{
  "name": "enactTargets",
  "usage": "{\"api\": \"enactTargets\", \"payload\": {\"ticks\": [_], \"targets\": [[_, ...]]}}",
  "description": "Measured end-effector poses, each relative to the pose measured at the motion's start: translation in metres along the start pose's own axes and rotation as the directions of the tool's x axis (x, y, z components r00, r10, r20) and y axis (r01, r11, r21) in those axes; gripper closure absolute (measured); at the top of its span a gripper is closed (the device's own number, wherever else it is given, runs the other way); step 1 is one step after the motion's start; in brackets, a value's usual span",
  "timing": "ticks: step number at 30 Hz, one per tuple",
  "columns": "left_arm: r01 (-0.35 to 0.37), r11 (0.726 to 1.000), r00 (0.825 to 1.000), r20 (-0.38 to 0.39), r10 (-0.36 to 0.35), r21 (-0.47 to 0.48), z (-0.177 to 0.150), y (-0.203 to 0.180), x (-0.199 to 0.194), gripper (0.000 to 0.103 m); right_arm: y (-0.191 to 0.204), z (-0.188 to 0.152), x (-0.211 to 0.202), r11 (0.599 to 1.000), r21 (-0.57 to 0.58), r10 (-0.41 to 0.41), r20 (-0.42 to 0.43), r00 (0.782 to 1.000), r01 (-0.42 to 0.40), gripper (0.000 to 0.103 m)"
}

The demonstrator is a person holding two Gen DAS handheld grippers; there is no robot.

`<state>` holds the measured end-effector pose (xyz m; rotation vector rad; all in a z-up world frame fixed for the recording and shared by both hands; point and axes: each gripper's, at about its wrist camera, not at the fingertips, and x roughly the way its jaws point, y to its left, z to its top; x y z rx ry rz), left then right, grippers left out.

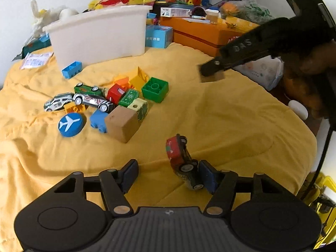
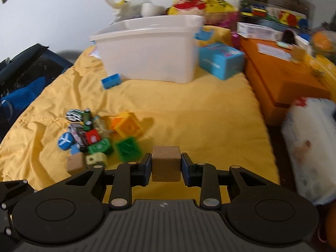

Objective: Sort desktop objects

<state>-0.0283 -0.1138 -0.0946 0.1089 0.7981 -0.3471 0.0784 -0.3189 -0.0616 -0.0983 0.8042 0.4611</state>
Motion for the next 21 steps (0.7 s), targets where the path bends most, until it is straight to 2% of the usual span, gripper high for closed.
{"api": "enactTargets", "payload": {"ticks": [6,10,13,16,21], "targets": [[0.004,1.0,1.0,0.004,-0.004,0.015,0.006,0.003,0.003,0.057,-0.015,-0.006,-0.004,0.999,0.035,-0.03,-0.009,1.0,0.03,0.07],[0.004,1.0,1.0,0.003,-0.004,0.01,0.012,0.005,0.004,0.064,-0.014,-0.005,-0.004,0.999,0.035,-0.022,-0.004,1.0,0.023,0.07],[-0.006,1.0,1.0,0.0,0.006,0.001,0.015,0.008,0.007,0.063,-0.011,-0.004,-0.002,0.999,0.033,-0.011,0.001,1.0,0.011,0.07],[-0.022,1.0,1.0,0.0,0.022,-0.016,0.018,0.009,0.007,0.055,-0.008,-0.002,0.0,1.0,0.026,0.0,0.003,1.0,0.0,0.07],[-0.03,0.999,1.0,0.002,0.03,-0.024,0.02,0.012,0.006,0.052,-0.006,0.0,0.001,1.0,0.022,0.006,0.003,1.0,-0.007,0.07]]}}
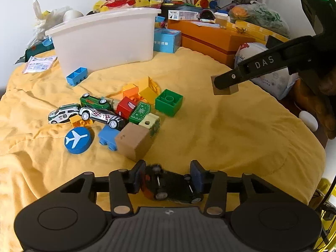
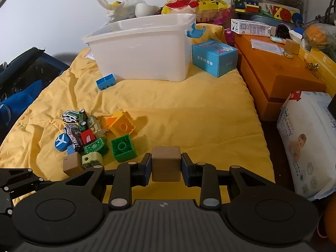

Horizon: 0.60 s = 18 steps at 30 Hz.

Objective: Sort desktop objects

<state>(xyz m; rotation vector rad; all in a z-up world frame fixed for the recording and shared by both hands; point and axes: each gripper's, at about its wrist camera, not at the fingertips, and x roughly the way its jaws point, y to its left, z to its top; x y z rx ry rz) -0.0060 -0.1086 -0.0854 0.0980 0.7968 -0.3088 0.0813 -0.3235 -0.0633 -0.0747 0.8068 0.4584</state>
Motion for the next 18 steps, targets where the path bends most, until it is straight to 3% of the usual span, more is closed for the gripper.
{"api": "enactTargets", "payload": {"ticks": [18], "targets": [[-0.041,0.998,0.999,0.019,0.042,-0.055,0.013,0.015,0.004,0.047,-0.006,0.0,0.002,1.0,0.011,-0.013,-0.01,1.0,0.013,0.07]]}}
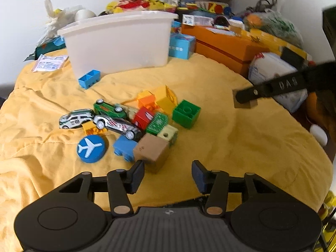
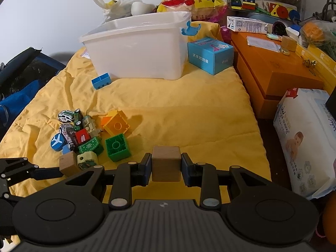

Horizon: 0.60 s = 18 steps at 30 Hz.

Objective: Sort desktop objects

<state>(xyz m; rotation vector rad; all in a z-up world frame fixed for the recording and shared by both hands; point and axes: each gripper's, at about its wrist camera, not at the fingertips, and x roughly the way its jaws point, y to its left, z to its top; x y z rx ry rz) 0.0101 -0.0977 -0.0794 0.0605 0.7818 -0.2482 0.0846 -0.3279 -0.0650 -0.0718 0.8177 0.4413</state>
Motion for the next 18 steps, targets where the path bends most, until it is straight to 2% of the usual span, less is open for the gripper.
{"api": "enactTargets", "payload": {"ticks": [7,12,18], "targets": [[-0.032,0.999,0.999,-0.011,0.032,0.001,0.005,0.004,0.003,0.046,-0.005,0.004,-0.001,1.0,0.018,-0.009,0.01,1.0,0.009,0.07],[-0.007,0.998,1.0,-0.015,0.008,0.069,0.0,-0.012,0.002,0.045,0.002,0.015,0.0,1.0,0.003,0.016,0.033,0.999,-0.016,0.07],[0.016,0.995,1.0,-0.008,-0.015,0.096,-0.005,-0.025,-0.002,0.042,0.011,0.022,-0.001,0.999,-0.008,0.042,0.05,0.998,-0.041,0.07]]}}
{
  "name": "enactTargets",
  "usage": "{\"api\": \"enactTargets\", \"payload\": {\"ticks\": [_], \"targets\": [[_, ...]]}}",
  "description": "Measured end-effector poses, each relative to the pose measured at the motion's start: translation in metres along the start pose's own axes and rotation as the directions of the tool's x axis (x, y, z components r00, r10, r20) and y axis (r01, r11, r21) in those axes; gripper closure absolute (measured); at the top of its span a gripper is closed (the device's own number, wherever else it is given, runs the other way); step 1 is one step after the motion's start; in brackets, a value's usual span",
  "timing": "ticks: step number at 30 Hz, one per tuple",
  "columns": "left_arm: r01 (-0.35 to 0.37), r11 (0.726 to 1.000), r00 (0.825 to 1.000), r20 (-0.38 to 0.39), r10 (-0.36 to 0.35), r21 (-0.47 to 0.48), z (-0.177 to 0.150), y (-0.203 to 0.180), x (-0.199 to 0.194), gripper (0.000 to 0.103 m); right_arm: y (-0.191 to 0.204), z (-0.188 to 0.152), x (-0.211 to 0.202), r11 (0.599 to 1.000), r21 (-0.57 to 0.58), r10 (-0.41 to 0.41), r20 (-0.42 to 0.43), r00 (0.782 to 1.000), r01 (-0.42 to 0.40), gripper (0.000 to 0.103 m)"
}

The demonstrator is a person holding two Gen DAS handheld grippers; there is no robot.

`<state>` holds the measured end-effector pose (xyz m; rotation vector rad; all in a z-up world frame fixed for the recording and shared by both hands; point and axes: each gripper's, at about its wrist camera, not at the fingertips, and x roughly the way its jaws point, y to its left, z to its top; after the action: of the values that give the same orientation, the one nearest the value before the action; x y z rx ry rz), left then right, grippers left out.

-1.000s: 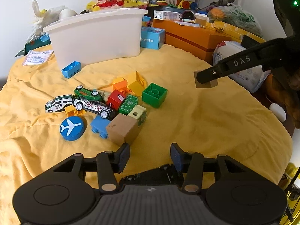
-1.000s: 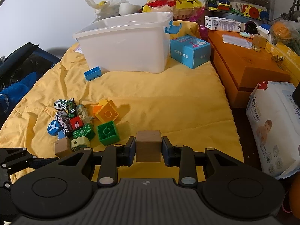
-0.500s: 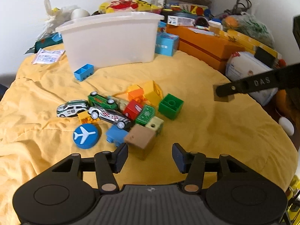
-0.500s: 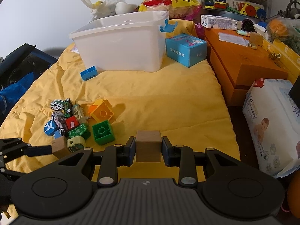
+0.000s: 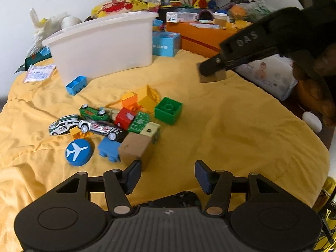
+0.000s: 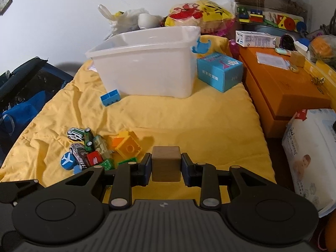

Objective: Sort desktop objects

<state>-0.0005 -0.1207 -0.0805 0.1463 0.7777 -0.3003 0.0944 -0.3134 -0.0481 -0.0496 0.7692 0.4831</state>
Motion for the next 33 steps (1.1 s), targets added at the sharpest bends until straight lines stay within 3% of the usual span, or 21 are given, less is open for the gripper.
{"api": "enactTargets", "payload": {"ticks": [6,10,13,15,18,33], "targets": [[-0.008,1.0,1.0,-0.03,0.009,0.029,-0.005,-0.008,0.012,0.036,0.004,-0.001,-0.001,1.0,0.0,0.009,-0.005,1.0,-0.009,0.07],[-0.01,0.999,1.0,-0.01,0.01,0.047,-0.005,-0.01,0.013,0.036,0.004,-0.003,-0.003,1.0,0.002,0.009,-0.006,1.0,-0.009,0.07],[0.007,0.998,1.0,-0.001,-0.007,0.065,-0.005,-0.011,0.013,0.047,0.003,-0.004,-0.004,1.0,0.004,0.007,-0.009,1.0,-0.007,0.07],[0.015,0.997,1.0,-0.001,-0.015,0.072,-0.004,-0.011,0.012,0.061,0.002,-0.006,-0.005,1.0,0.008,0.006,-0.012,1.0,-0.005,0.07],[0.007,0.998,1.0,-0.001,-0.007,0.065,0.0,-0.007,0.012,0.075,0.002,-0.008,-0.007,1.0,0.006,0.006,-0.014,1.0,-0.006,0.07],[-0.121,0.993,0.993,0.007,0.121,0.004,0.019,0.04,0.017,0.093,0.003,-0.007,-0.003,1.0,0.002,0.015,-0.019,1.0,-0.015,0.07]]}}
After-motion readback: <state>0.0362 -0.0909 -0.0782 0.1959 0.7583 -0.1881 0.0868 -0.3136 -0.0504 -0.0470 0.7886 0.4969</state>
